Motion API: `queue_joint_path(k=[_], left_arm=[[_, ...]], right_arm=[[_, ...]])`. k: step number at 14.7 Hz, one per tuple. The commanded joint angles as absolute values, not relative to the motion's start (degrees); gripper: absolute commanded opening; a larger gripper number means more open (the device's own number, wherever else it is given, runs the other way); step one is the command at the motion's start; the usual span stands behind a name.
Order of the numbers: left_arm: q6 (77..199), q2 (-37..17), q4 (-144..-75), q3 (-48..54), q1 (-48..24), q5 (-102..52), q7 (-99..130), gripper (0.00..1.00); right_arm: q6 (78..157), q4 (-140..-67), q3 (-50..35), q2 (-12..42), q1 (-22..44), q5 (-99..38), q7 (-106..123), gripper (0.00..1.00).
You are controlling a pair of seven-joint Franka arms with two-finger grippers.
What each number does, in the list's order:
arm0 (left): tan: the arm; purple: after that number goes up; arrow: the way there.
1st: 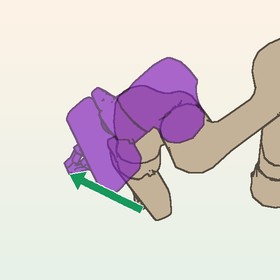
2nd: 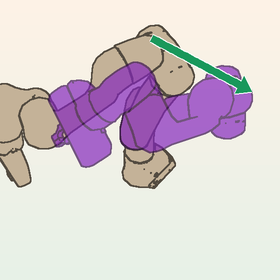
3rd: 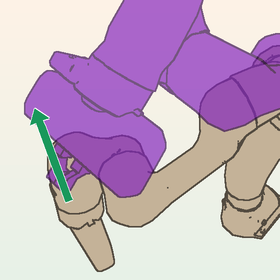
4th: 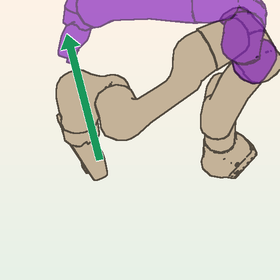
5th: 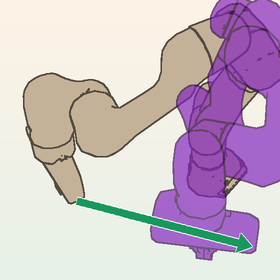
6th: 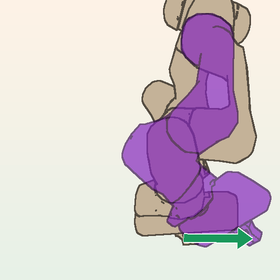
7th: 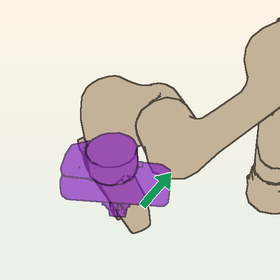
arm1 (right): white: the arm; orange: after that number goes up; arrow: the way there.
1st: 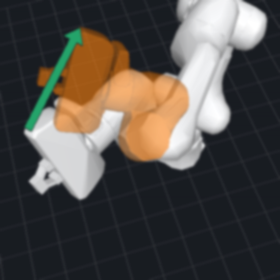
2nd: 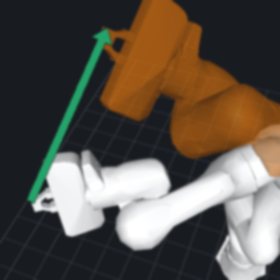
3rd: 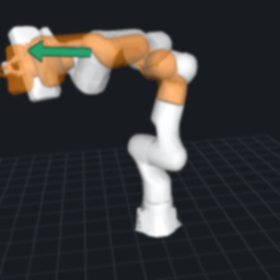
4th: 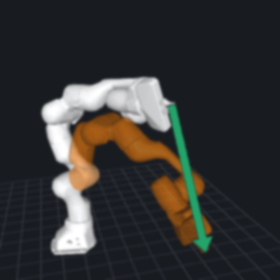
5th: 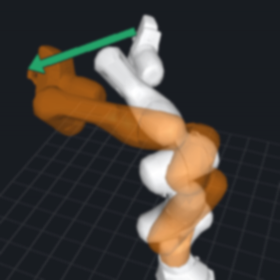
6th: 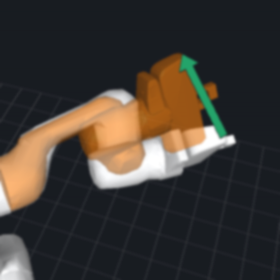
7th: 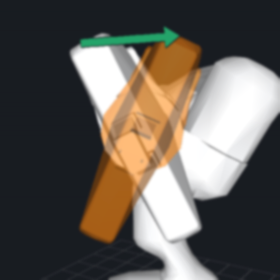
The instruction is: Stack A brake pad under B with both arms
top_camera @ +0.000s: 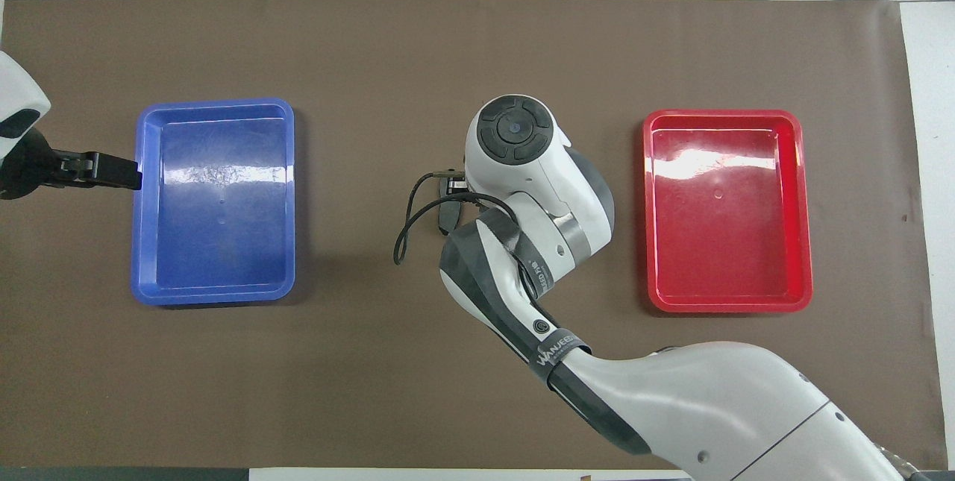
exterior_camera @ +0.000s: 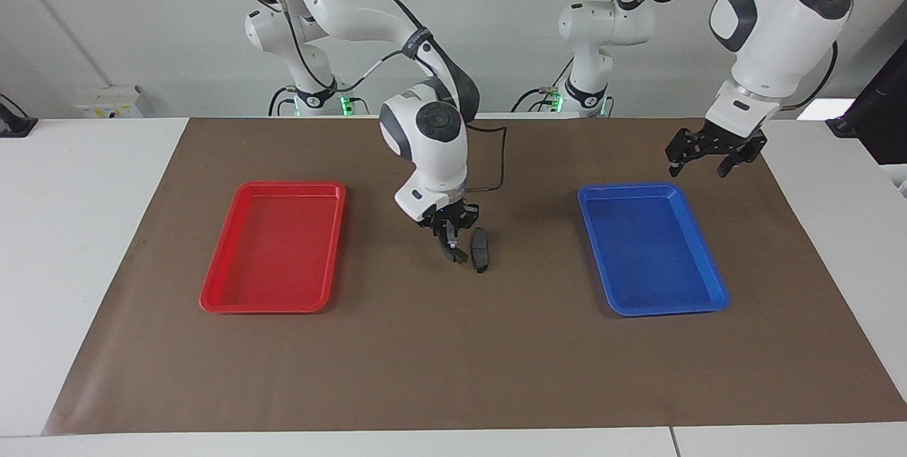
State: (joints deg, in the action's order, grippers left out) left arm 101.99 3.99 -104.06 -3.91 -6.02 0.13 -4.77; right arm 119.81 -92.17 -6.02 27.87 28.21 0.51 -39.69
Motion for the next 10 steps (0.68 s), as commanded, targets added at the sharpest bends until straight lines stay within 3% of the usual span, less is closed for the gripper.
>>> queue_joint_path(k=[1,5,10], left_arm=[[96.5,3.2,-99.7,-3.5,-5.0,-0.1,-6.8,0.99],[91.4,1.9,-95.9,-3.6,-4.2,-0.1,-6.9,0.99],[92.1,3.7,-99.0,-3.6,-2.7,-0.1,-7.5,0.99]], right_arm=[[122.0,-90.3,-6.0,29.2,28.7,1.8,-41.4,0.00],[123.8,-90.3,-6.0,30.8,30.5,1.7,-42.4,0.00],[126.4,-90.4,-6.0,32.2,30.7,3.0,-44.5,0.00]])
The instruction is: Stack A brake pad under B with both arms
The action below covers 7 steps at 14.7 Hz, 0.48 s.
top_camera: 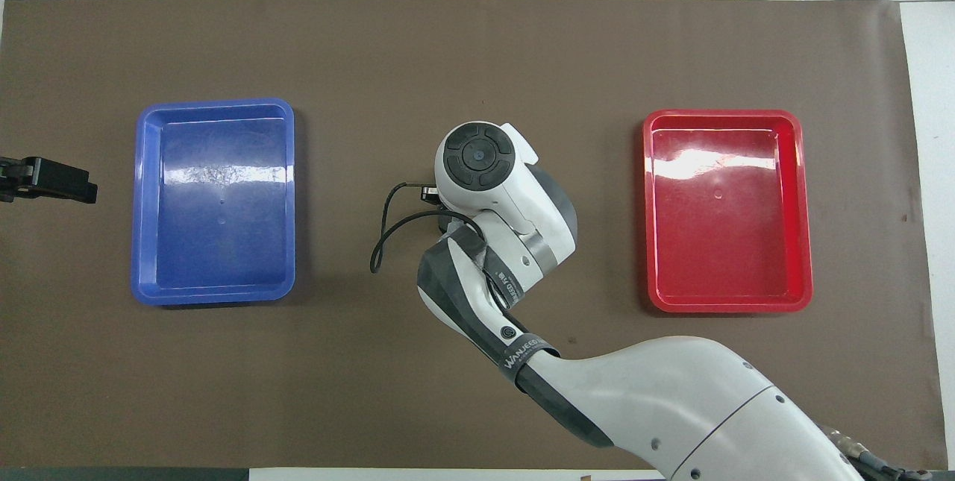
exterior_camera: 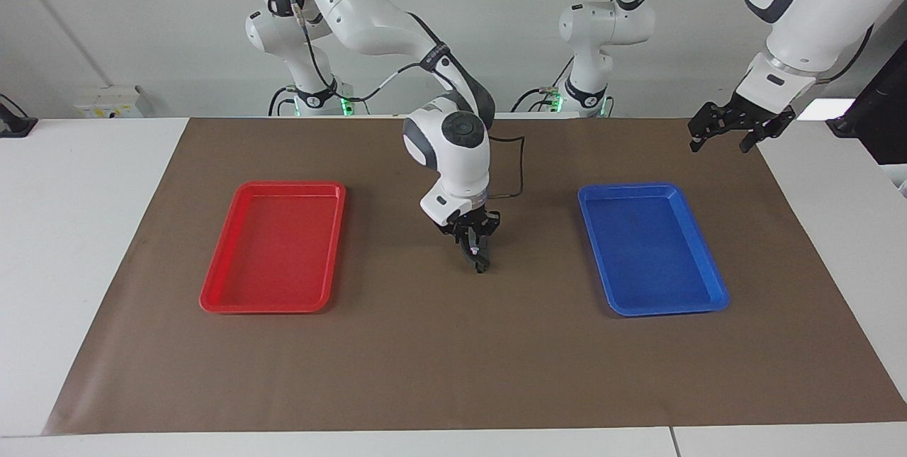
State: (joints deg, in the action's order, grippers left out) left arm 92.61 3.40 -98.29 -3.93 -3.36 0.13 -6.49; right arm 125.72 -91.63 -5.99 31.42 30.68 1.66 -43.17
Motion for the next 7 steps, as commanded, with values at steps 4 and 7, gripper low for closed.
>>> queue_joint_path(k=[4,7], left_arm=[[93.9,3.6,-99.1,-3.4,-3.5,-0.1,-7.2,0.99],[93.4,3.3,-98.5,-3.2,-3.7,0.1,-7.2,0.99]], right_arm=[[128.0,-91.0,-6.0,32.6,31.7,3.0,-44.6,0.00],[128.0,-91.1,-5.9,32.6,31.7,3.1,-44.6,0.00]])
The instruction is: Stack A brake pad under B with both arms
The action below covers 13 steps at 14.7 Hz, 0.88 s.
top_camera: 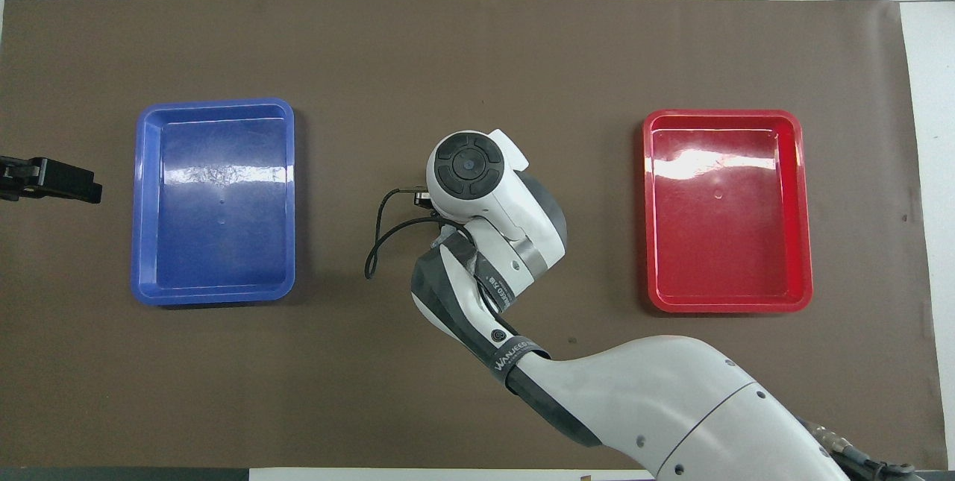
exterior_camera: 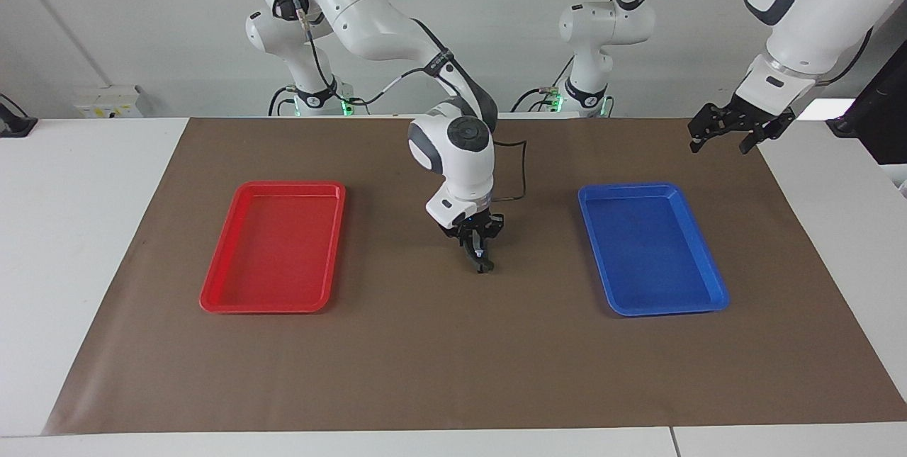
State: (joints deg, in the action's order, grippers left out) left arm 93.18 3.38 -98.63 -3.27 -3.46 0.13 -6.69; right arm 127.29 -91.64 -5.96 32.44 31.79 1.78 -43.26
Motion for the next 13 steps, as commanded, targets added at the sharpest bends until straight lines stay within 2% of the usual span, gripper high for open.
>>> queue_joint_path(k=[1,10,11,12,13], left_arm=[[93.3,3.4,-98.6,-3.2,-3.7,0.1,-7.3,0.99],[93.4,3.6,-99.0,-3.1,-3.7,0.2,-6.9,0.99],[93.4,3.6,-99.0,-3.1,-3.6,0.2,-6.9,0.99],[93.5,3.6,-98.9,-3.2,-3.6,0.2,-6.9,0.99],[93.5,3.6,-98.9,-3.2,-3.6,0.2,-6.9,0.99]], right_arm=[[128.0,-91.3,-5.9,32.6,31.7,3.3,-44.6,0.00],[130.1,-93.0,-6.0,32.6,31.6,4.5,-44.6,0.02],[130.1,-93.0,-6.0,32.6,31.4,4.5,-44.6,0.35],[130.3,-93.2,-6.0,32.6,31.6,4.5,-44.9,0.99],[130.6,-93.3,-5.9,32.6,31.7,4.4,-44.9,1.00]])
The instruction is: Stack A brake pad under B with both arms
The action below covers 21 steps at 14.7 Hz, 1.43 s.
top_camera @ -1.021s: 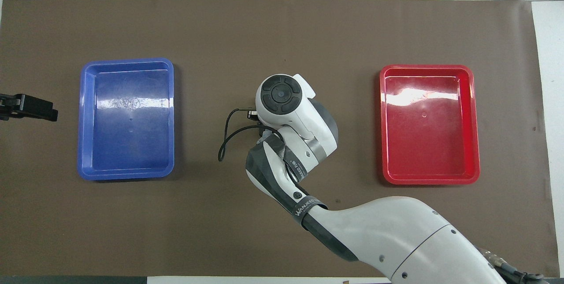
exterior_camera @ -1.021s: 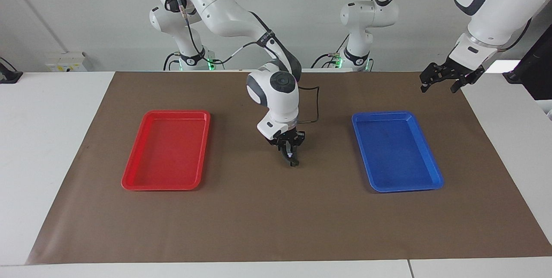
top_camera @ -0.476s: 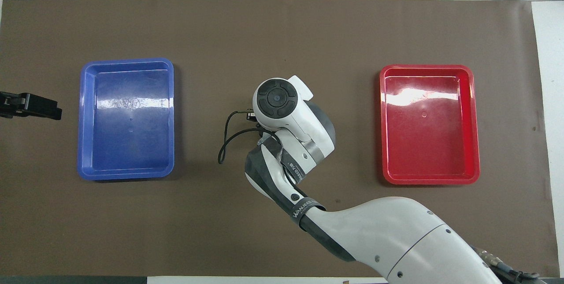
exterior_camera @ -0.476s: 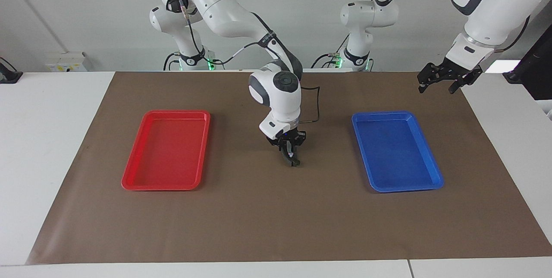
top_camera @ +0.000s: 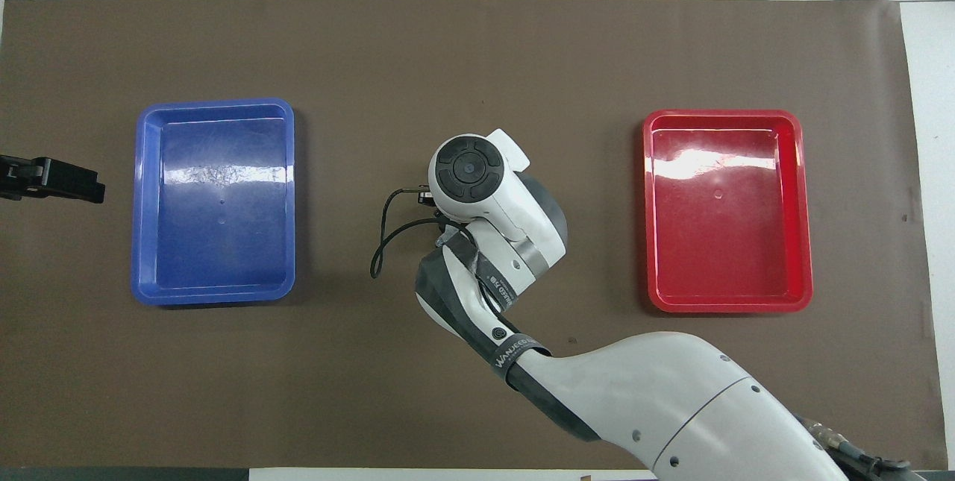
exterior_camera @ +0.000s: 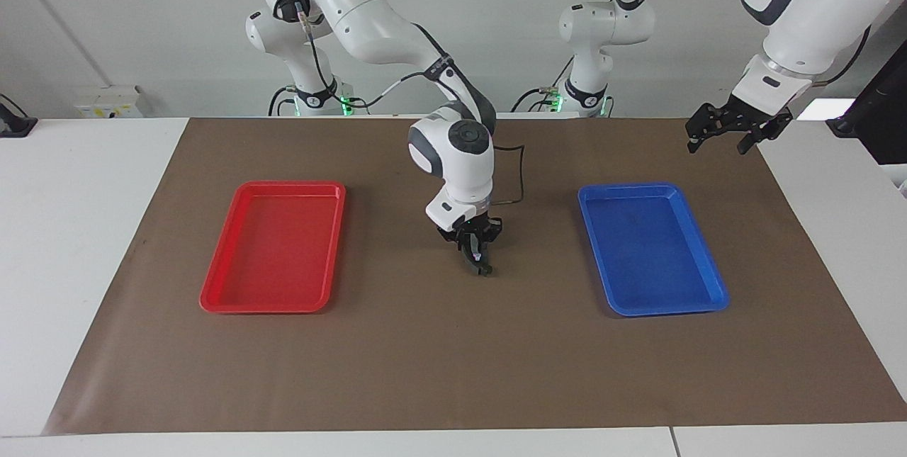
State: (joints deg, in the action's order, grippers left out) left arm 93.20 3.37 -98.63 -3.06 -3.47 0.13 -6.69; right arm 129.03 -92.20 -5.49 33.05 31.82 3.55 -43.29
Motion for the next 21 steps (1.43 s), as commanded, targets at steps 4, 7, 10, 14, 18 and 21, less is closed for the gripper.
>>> queue_joint_path(k=[4,7,10,14,18,21], left_arm=[[93.7,3.5,-98.9,-3.3,-2.8,0.2,-6.9,0.99],[93.6,3.5,-98.9,-3.3,-2.9,0.2,-6.9,0.99],[93.6,3.5,-98.9,-3.3,-2.8,0.2,-6.9,0.99],[93.6,3.5,-98.9,-3.3,-2.8,0.2,-6.9,0.99],[93.6,3.5,-98.9,-3.3,-2.8,0.2,-6.9,0.99],[93.6,3.5,-98.9,-3.3,-2.9,0.2,-6.9,0.99]], right_arm=[[128.2,-92.2,-5.8,31.5,31.1,4.4,-44.9,1.00],[124.8,-92.9,-5.4,26.0,28.0,4.6,-44.6,1.00],[120.8,-93.3,-5.5,20.2,21.3,5.4,-41.9,1.00],[114.4,-93.2,-5.5,14.1,12.3,5.5,-33.9,1.00],[108.0,-93.2,-5.7,8.3,5.6,5.4,-26.0,1.00],[102.9,-93.2,-5.6,4.0,2.3,4.6,-22.2,1.00]])
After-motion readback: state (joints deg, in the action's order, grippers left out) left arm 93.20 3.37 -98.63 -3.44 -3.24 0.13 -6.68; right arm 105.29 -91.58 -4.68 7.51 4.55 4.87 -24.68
